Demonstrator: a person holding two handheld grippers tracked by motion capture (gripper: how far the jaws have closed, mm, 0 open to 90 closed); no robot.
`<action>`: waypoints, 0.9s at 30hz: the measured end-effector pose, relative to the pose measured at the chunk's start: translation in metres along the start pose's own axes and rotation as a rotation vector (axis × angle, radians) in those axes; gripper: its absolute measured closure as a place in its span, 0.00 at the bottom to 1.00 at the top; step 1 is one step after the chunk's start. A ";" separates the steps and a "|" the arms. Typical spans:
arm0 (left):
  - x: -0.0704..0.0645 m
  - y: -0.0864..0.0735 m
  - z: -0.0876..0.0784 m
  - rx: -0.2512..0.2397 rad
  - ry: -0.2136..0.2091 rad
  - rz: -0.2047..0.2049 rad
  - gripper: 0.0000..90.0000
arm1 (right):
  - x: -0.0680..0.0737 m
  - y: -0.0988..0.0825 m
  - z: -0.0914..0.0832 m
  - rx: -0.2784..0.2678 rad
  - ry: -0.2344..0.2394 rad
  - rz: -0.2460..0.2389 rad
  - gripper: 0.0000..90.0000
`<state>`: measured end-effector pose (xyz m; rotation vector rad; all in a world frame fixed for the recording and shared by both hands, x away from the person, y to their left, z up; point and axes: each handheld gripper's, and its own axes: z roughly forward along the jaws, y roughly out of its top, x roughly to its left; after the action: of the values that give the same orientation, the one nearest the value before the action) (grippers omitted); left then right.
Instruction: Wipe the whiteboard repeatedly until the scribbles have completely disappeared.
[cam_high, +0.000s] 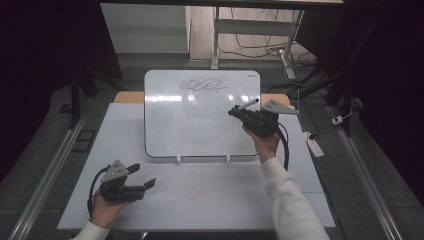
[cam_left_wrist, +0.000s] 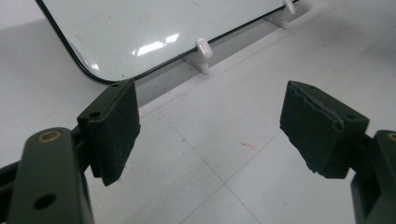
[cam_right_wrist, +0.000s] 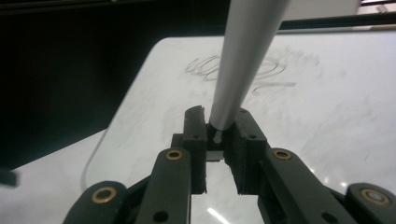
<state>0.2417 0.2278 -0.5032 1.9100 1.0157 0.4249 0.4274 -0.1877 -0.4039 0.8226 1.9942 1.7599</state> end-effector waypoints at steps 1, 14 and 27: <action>0.000 0.000 0.001 0.000 0.004 0.001 0.23 | -0.005 0.006 0.009 0.005 -0.022 -0.006 0.86; 0.001 -0.002 0.006 0.008 0.011 0.012 0.23 | -0.059 0.032 0.059 0.018 -0.158 0.049 0.86; 0.003 -0.002 0.004 -0.006 0.019 0.009 0.23 | -0.049 0.029 0.087 0.056 -0.158 -0.019 0.86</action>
<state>0.2448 0.2281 -0.5079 1.9092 1.0176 0.4509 0.5244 -0.1495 -0.3948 0.9271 1.9492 1.5829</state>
